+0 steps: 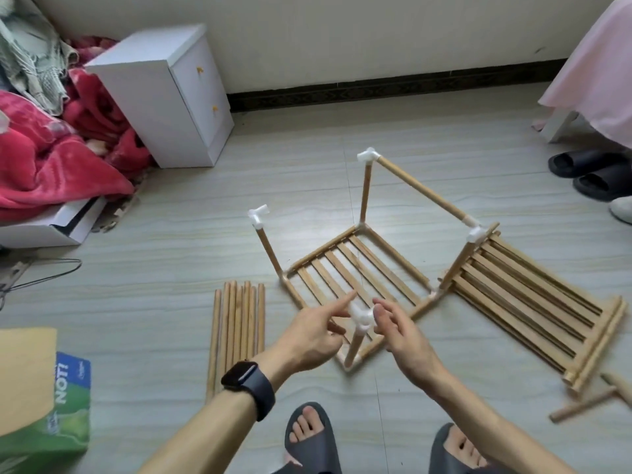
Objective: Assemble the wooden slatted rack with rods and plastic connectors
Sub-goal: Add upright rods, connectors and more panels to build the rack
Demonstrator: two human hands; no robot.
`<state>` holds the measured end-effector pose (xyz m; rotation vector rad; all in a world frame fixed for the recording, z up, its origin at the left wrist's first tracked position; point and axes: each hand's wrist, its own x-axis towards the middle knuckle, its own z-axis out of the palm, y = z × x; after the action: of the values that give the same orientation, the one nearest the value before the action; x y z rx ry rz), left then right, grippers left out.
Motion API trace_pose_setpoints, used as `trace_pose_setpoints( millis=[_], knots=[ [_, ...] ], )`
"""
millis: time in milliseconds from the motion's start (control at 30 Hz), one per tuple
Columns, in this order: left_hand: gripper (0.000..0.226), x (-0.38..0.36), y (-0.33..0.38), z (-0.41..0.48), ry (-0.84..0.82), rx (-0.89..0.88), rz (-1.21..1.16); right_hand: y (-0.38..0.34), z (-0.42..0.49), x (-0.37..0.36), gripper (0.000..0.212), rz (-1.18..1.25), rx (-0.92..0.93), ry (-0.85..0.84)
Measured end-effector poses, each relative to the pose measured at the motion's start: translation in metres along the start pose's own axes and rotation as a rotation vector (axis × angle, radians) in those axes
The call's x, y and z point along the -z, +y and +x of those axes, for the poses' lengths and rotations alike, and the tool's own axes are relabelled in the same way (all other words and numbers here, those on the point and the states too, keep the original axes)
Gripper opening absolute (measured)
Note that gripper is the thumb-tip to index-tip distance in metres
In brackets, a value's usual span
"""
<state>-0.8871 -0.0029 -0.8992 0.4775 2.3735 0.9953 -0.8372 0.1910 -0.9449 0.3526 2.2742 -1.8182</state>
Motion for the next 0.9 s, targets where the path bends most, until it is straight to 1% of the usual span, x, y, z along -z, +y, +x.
trace_pose_setpoints(
  millis=[33, 67, 133, 200, 267, 333, 400, 467, 500, 567, 633, 700, 800, 900],
  knots=[
    [0.076, 0.003, 0.003, 0.001, 0.024, -0.024, 0.066, -0.005, -0.005, -0.002, 0.083, -0.053, 0.054, -0.017],
    [0.072, 0.01, 0.003, 0.005, 0.075, -0.043, 0.111, -0.009, -0.011, -0.003, 0.078, -0.097, 0.087, -0.017],
    [0.059, 0.032, -0.005, 0.012, 0.223, -0.016, 0.163, -0.015, -0.017, -0.001, 0.057, -0.184, 0.1, 0.011],
    [0.052, 0.061, -0.021, 0.024, 0.406, 0.065, 0.315, -0.014, -0.022, 0.0, 0.037, -0.215, 0.079, 0.018],
    [0.059, 0.088, -0.036, 0.036, 0.498, 0.197, 0.503, -0.01, -0.028, 0.0, 0.034, -0.23, 0.069, -0.033],
    [0.068, 0.108, -0.049, 0.046, 0.48, 0.302, 0.567, -0.004, -0.033, 0.002, 0.04, -0.191, 0.051, -0.064],
    [0.07, 0.121, -0.064, 0.06, 0.44, 0.333, 0.551, 0.0, -0.033, 0.013, 0.052, -0.097, -0.004, -0.032],
    [0.063, 0.129, -0.077, 0.072, 0.384, 0.338, 0.506, 0.008, -0.027, 0.027, 0.065, -0.05, -0.035, 0.002],
    [0.057, 0.129, -0.08, 0.077, 0.353, 0.342, 0.467, 0.011, -0.025, 0.034, 0.069, -0.045, -0.036, 0.004],
    [0.042, 0.125, -0.082, 0.076, 0.331, 0.342, 0.411, 0.016, -0.022, 0.044, 0.067, -0.046, -0.028, 0.029],
    [0.029, 0.117, -0.082, 0.064, 0.385, 0.323, 0.405, 0.018, -0.022, 0.048, 0.061, -0.052, -0.013, 0.082],
    [0.018, 0.11, -0.084, 0.044, 0.456, 0.317, 0.343, 0.018, -0.02, 0.05, 0.058, -0.058, -0.012, 0.145],
    [0.021, 0.101, -0.088, 0.011, 0.531, 0.347, 0.187, 0.017, -0.01, 0.059, 0.058, -0.094, -0.027, 0.22],
    [0.023, 0.084, -0.085, -0.013, 0.533, 0.373, 0.058, 0.012, 0.003, 0.075, 0.054, -0.098, -0.035, 0.317]
  ],
)
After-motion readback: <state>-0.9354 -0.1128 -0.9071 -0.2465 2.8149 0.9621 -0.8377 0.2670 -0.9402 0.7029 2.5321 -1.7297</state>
